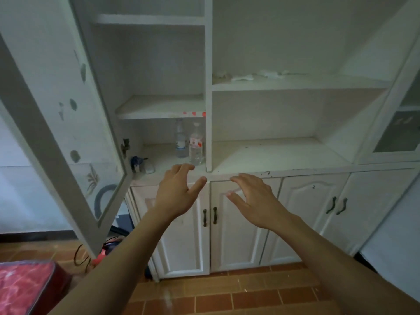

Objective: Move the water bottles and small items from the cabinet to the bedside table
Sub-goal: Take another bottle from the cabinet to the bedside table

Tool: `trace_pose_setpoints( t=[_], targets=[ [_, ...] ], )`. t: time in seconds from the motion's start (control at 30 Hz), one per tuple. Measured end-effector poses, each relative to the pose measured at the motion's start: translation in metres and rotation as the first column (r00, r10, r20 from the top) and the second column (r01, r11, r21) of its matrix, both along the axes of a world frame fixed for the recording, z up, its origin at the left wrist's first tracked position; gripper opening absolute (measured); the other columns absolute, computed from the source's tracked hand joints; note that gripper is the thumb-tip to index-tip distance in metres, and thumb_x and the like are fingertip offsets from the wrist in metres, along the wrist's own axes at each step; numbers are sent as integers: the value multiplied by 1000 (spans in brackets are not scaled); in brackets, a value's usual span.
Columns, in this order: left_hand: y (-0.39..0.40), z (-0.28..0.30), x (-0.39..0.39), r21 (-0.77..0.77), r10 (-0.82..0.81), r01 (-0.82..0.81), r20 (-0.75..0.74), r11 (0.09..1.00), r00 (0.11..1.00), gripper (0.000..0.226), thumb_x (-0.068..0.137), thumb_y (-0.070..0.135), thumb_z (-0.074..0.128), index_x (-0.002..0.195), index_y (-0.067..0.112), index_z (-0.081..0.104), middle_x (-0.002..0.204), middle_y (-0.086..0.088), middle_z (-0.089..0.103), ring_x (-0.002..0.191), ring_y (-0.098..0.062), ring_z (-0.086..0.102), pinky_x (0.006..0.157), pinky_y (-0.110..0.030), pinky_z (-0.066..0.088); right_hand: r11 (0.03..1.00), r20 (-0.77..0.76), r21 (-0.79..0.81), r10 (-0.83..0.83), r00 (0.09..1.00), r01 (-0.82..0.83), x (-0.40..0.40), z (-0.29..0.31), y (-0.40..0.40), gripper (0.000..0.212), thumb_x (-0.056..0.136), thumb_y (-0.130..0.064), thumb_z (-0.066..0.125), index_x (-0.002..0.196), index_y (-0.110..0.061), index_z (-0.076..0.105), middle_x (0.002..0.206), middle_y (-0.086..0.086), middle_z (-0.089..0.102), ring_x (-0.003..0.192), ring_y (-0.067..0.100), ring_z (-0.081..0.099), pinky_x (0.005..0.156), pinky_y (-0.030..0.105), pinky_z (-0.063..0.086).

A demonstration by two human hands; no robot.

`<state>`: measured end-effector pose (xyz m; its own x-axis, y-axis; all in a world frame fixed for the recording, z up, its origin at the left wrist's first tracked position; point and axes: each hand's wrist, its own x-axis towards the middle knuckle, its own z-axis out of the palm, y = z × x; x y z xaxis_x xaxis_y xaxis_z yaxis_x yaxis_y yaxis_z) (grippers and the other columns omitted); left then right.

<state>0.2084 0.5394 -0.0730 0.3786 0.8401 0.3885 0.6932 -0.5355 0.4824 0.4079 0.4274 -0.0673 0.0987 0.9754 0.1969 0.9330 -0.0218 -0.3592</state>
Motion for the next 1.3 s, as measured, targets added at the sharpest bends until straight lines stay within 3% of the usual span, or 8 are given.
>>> trace_pose_setpoints(
  t=[0.23, 0.5, 0.63, 1.0, 1.3],
  targets=[
    [92, -23, 21, -65, -28, 32, 62, 997, 998, 58, 94, 58, 51, 140, 23, 49, 142, 0, 50, 130, -19, 47, 106, -39, 42, 998, 13, -25, -59, 998, 59, 2, 4, 91, 60, 99, -57, 31, 150, -25, 33, 158, 0, 30, 147, 18, 19, 119, 42, 18],
    [171, -40, 50, -63, -22, 25, 42, 998, 999, 53, 93, 52, 57, 138, 24, 50, 139, 0, 53, 125, -18, 49, 105, -38, 43, 993, -92, -36, -119, 989, 117, 25, -15, 165, 58, 99, -56, 33, 148, -25, 36, 157, -2, 32, 146, 17, 21, 118, 42, 21],
    [207, -48, 65, -49, 19, -20, -17, 999, 1000, 52, 93, 51, 57, 137, 25, 50, 138, 1, 53, 124, -19, 50, 102, -38, 43, 995, -86, -60, -85, 993, 80, 48, -32, 202, 63, 97, -62, 27, 148, -26, 35, 158, 0, 31, 147, 18, 21, 119, 45, 21],
    [273, -51, 103, -28, 96, -99, -106, 995, 990, 52, 92, 50, 59, 136, 24, 49, 135, -1, 55, 120, -22, 52, 98, -43, 49, 995, -41, -99, 30, 999, -34, 106, -51, 276, 59, 99, -56, 30, 150, -26, 32, 159, 2, 27, 148, 20, 18, 119, 40, 18],
    [326, -59, 119, -114, 148, -150, -29, 982, 989, 58, 86, 52, 67, 132, 23, 48, 129, -2, 57, 114, -21, 55, 92, -38, 52, 990, -55, -141, -16, 998, 8, 122, -60, 313, 57, 100, -55, 31, 149, -27, 33, 159, 0, 28, 147, 19, 21, 116, 41, 19]
  ],
)
